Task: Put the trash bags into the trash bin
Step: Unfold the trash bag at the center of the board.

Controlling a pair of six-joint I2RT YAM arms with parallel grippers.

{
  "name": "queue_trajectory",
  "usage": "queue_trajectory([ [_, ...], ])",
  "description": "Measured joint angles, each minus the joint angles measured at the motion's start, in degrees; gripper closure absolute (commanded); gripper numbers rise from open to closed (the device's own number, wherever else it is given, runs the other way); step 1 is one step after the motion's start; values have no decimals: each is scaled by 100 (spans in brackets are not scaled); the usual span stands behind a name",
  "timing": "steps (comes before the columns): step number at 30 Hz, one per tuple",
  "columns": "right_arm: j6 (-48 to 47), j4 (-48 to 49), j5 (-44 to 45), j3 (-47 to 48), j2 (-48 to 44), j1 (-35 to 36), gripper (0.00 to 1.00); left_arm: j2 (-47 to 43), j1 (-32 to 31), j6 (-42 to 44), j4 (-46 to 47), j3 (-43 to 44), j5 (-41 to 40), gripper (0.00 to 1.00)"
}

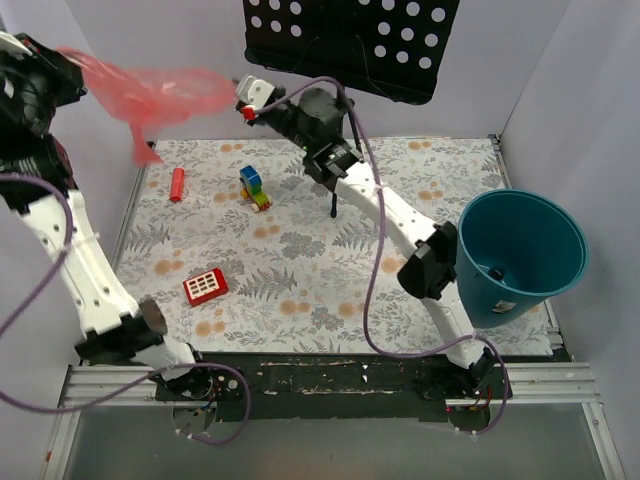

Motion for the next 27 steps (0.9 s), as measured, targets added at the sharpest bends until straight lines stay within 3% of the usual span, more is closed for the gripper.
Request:
queue_trajectory([
  [2,-605,1429,-240,4,-470,127,99,-1049,4,-4,1816,-671,127,100],
  [3,-813,1875,-345,-251,-824,208,99,-1377,0,-13,2151,-914,188,100],
  [5,-1193,2837,-501,-1349,-1958,444,99,-2518,-4,-20,3477,-2111,562,100],
  [7,-1558,3416,-599,-2946,-3156,686,99,-3862,-61,332,4548,-3703,1797,100],
  [8,-1864,3134,-745,-3554,-3668,732,99,-4524,-271,968,4454,-4474,2446,100],
  [9,-2236,2428,-938,-3939,-4013,708,99,-5073,-717,2028,3786,-5165,2942,100],
  [11,-2800,782,-1362,-4793,-4389,551,99,-5650,-2135,3633,2098,-6393,3316,100],
  [13,-2848,-479,-1692,-6428,-4697,446,99,-5576,-3235,4109,949,-7436,3392,100],
  [15,-2524,-1451,-1821,-8146,-4878,472,99,-5204,-3429,4116,111,-8059,3368,99],
  [18,-1910,-2649,-1873,-9641,-5827,929,99,-5016,-3388,3858,-398,-8113,3366,99],
  [20,-1464,-2876,-1989,-9576,-6704,1316,99,-5099,-3366,3576,-382,-7969,3410,100],
  [22,-1040,-2771,-2006,-8915,-7084,1401,99,-5178,-3353,3322,-302,-7847,3401,100],
  [27,24,-2337,-1762,-7530,-6758,1145,99,-5143,-3338,2391,-83,-7602,2621,100],
])
